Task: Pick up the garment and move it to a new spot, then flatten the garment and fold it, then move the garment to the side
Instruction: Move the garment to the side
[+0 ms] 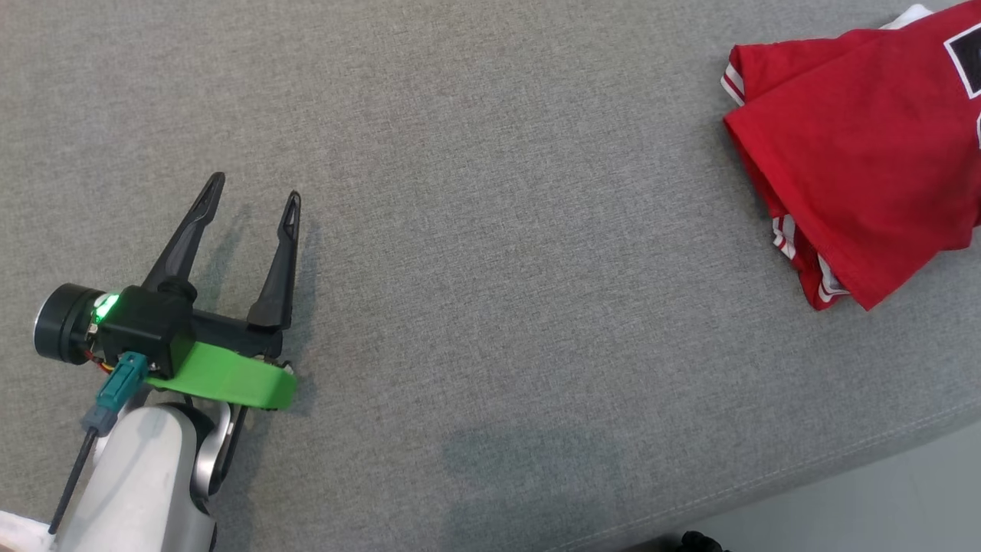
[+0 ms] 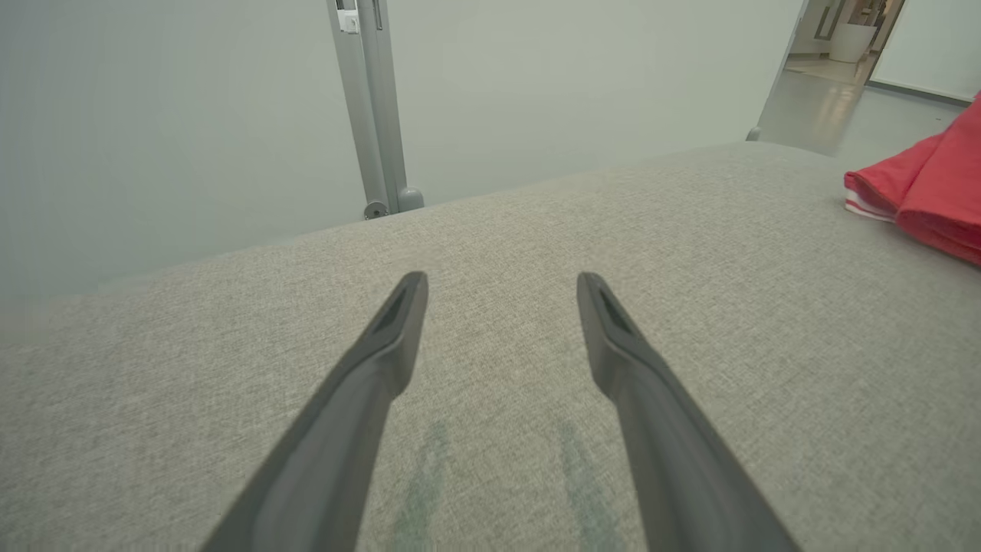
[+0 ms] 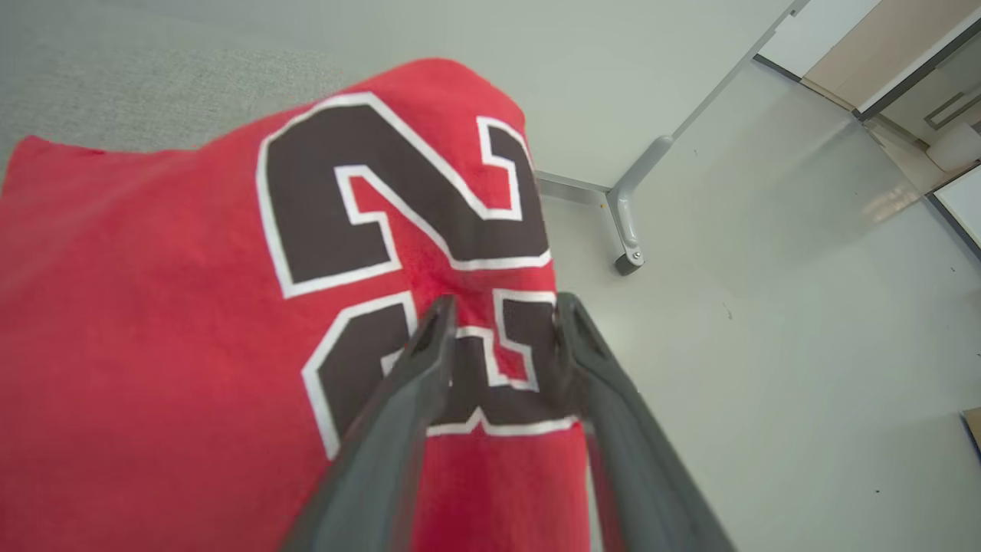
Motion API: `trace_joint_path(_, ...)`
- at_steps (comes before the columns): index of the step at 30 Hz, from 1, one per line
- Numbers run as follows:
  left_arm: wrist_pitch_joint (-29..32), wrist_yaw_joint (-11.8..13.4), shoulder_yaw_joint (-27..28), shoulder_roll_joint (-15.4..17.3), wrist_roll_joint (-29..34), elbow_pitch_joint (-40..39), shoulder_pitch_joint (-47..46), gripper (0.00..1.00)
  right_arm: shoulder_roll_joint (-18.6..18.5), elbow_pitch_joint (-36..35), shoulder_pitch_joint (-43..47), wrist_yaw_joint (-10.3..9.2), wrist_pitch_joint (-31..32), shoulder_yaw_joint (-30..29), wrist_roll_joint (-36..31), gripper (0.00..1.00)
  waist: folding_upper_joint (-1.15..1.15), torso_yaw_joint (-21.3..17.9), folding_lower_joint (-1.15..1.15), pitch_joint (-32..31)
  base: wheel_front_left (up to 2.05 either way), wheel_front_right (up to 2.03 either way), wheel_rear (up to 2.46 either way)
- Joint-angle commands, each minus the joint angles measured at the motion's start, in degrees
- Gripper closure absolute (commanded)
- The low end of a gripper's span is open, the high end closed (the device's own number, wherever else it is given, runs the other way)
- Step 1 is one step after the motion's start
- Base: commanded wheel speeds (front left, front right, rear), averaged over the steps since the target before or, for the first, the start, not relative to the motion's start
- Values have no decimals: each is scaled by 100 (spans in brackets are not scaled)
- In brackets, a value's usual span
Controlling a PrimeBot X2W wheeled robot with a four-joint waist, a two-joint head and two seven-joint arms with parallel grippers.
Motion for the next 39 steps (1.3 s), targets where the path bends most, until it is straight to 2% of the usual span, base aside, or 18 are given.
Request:
trace_joint_path(1, -12, -18, 13, 64, 29, 2, -100, 0, 36, 117, -85, -9, -59, -28, 39, 0, 0, 27, -1, 102, 0, 0, 0)
trace_joint_path(7, -54, -3, -10, 77, -23, 116, -66, 0, 272, 587, -124, -10, -308, -114, 147, 0, 0, -69, -1, -74, 0, 0, 0)
trace_joint_path(11, -105, 57, -3, 19, -82, 212, 113, 0, 450, 443, 43, -10, -440, -291, 140, 0, 0, -147, -1, -378, 0, 0, 0)
trace_joint_path(18, -233, 228, 102, -144, -303, 375, 533, 0, 1058, -806, 940, -9, -464, -1269, -245, 0, 0, -86, -1, -1134, 0, 0, 0)
trace_joint_path(26, -298, 385, 187, -266, -432, 443, 984, 0, 1991, -2077, 2162, -9, -466, -1957, -882, 0, 0, 306, -1, -1747, 0, 0, 0)
trace_joint_path(33, -326, 479, 254, -278, -534, 461, 1260, 0, 2614, -2761, 2927, -9, -422, -2091, -1221, 0, 0, 745, -1, -2103, 0, 0, 0)
trace_joint_path(39, -328, 554, 290, -264, -600, 473, 1511, 0, 2855, -3102, 3354, -9, -239, -2047, -1365, 0, 0, 969, -1, -2379, 0, 0, 0)
